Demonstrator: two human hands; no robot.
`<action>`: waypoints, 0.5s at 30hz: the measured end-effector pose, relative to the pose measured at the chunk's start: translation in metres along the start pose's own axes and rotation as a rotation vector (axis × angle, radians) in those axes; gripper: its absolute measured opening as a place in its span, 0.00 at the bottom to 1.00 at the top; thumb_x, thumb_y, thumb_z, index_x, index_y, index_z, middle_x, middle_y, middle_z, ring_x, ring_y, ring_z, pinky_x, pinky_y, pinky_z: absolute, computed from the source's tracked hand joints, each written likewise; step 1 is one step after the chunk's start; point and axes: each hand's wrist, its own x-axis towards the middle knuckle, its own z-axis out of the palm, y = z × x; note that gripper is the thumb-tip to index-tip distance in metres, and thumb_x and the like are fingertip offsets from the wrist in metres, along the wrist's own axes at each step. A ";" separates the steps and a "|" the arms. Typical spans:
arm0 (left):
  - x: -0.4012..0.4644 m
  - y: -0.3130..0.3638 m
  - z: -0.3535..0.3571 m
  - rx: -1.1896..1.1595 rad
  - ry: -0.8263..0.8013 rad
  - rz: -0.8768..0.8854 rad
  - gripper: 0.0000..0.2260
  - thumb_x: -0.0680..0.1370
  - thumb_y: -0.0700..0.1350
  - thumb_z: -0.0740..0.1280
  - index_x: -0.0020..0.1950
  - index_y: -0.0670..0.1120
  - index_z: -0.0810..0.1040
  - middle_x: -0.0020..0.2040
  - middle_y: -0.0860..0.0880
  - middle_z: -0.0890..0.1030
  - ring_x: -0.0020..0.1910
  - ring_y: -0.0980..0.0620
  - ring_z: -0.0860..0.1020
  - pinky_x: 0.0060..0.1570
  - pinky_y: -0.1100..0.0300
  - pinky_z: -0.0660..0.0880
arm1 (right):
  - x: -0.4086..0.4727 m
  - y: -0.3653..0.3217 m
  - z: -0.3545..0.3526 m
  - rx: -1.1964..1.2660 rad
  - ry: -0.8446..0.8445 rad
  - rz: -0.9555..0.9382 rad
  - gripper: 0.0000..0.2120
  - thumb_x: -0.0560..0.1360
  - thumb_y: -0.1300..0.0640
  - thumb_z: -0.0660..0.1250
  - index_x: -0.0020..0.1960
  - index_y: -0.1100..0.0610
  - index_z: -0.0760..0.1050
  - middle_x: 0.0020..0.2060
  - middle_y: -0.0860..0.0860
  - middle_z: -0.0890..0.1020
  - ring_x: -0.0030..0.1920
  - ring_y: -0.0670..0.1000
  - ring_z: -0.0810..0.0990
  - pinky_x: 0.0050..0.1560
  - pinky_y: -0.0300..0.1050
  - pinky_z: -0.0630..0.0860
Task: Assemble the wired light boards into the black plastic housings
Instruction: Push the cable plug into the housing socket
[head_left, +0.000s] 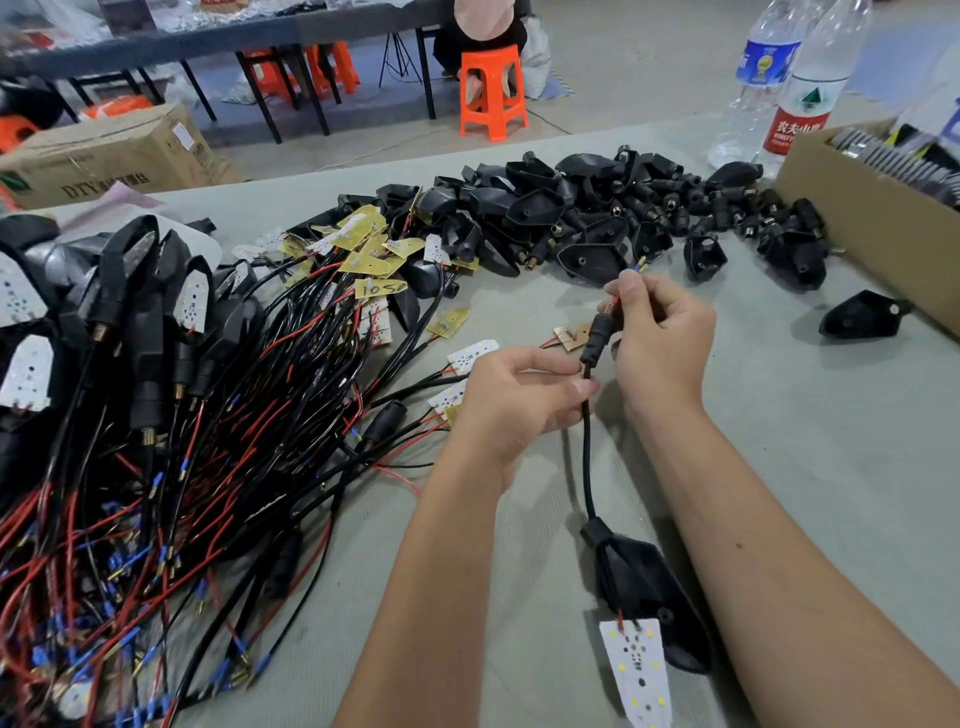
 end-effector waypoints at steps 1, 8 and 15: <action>0.000 0.000 0.000 -0.009 0.033 0.016 0.08 0.75 0.31 0.73 0.53 0.36 0.81 0.48 0.38 0.87 0.40 0.47 0.84 0.45 0.59 0.82 | 0.001 0.000 -0.001 0.009 0.021 0.002 0.12 0.82 0.52 0.66 0.42 0.53 0.82 0.35 0.50 0.86 0.35 0.49 0.81 0.42 0.49 0.78; 0.004 0.000 0.003 0.055 0.154 0.141 0.04 0.79 0.31 0.67 0.48 0.37 0.81 0.42 0.44 0.86 0.30 0.54 0.79 0.33 0.65 0.77 | -0.003 0.001 0.002 -0.008 0.076 -0.032 0.14 0.84 0.54 0.61 0.41 0.53 0.77 0.29 0.48 0.83 0.25 0.50 0.79 0.29 0.42 0.73; 0.005 -0.002 0.001 0.089 0.187 0.163 0.04 0.80 0.34 0.67 0.54 0.39 0.77 0.41 0.44 0.84 0.25 0.56 0.73 0.26 0.64 0.69 | -0.005 -0.001 0.004 -0.027 0.049 -0.031 0.14 0.86 0.53 0.57 0.43 0.53 0.72 0.31 0.55 0.83 0.23 0.54 0.80 0.27 0.45 0.71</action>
